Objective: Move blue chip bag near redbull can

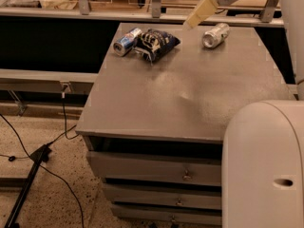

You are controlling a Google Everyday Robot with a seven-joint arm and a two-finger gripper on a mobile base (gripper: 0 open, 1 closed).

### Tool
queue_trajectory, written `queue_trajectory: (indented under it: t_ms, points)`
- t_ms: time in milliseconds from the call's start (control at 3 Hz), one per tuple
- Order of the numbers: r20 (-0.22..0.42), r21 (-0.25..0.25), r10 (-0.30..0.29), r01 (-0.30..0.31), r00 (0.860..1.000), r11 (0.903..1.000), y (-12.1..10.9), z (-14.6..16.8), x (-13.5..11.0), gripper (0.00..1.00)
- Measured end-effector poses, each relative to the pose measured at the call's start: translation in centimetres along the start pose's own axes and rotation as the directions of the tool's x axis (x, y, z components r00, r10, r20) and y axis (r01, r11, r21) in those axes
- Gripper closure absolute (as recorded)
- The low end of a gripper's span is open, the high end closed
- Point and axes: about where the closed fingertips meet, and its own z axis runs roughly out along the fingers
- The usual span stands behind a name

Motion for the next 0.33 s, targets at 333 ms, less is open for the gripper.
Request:
queue_trajectory:
  t_ms: [333]
  points:
    - [0.0, 0.0, 0.0, 0.0, 1.0, 1.0, 0.0, 0.0, 0.0, 0.0]
